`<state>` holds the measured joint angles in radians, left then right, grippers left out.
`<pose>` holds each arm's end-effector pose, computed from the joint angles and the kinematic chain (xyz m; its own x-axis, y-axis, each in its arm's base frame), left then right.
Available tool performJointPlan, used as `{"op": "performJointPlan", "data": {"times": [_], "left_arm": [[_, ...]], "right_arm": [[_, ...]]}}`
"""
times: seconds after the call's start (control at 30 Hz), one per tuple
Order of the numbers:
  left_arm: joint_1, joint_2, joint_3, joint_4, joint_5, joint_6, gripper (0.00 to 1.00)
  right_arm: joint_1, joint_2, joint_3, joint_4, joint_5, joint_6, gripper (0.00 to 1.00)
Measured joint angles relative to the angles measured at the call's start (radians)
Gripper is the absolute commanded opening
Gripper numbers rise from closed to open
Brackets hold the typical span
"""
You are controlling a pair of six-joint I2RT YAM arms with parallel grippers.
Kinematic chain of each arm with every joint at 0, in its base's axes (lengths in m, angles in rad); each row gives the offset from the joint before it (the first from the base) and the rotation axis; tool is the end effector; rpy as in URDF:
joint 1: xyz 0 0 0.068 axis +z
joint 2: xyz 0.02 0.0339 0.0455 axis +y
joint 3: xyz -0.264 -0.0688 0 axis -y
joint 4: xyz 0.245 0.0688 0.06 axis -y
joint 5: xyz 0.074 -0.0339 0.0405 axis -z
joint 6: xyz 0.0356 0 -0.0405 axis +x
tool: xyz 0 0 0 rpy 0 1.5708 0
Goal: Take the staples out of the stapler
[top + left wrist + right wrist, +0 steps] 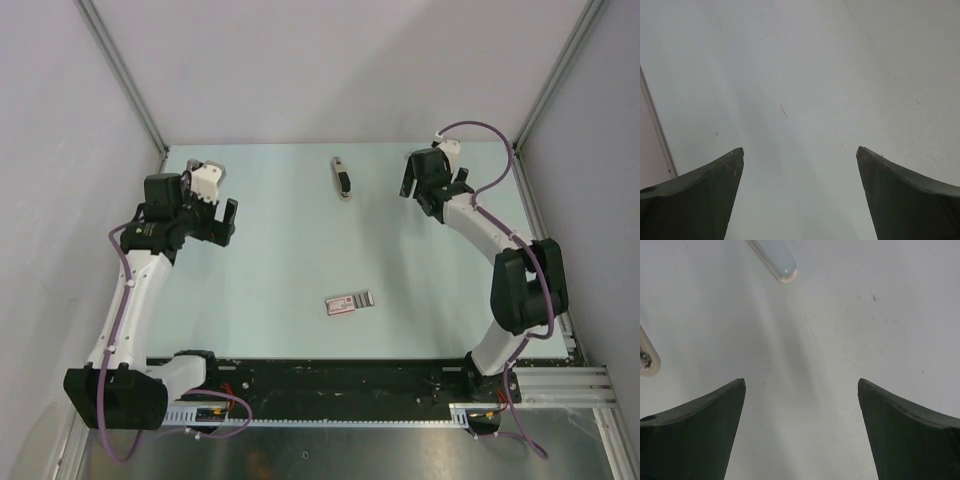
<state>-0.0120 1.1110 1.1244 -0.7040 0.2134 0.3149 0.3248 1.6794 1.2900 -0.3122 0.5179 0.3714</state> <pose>0.2308 -0.0103 0.3441 -0.5514 0.3093 -0.7747 0.3636 0.9250 0.1105 0.3640 0.1040 0.2707 -0.5406 0.1507 -0.8277 0.2976 0.9545 -0.0205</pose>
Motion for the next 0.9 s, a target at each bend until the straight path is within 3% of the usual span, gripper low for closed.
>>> {"op": "performJointPlan", "data": {"times": [0.43, 0.6, 0.9], "left_arm": [[0.001, 0.064, 0.014, -0.001, 0.019, -0.001, 0.99], [0.002, 0.096, 0.014, -0.001, 0.031, 0.0, 0.99], [0.002, 0.134, 0.015, -0.001, 0.046, 0.008, 1.0]], "right_arm": [[-0.14, 0.15, 0.072, 0.25, -0.198, -0.098, 0.99], [-0.173, 0.308, 0.209, 0.311, -0.24, -0.158, 0.99], [-0.17, 0.577, 0.478, 0.263, -0.281, -0.246, 0.95]]}}
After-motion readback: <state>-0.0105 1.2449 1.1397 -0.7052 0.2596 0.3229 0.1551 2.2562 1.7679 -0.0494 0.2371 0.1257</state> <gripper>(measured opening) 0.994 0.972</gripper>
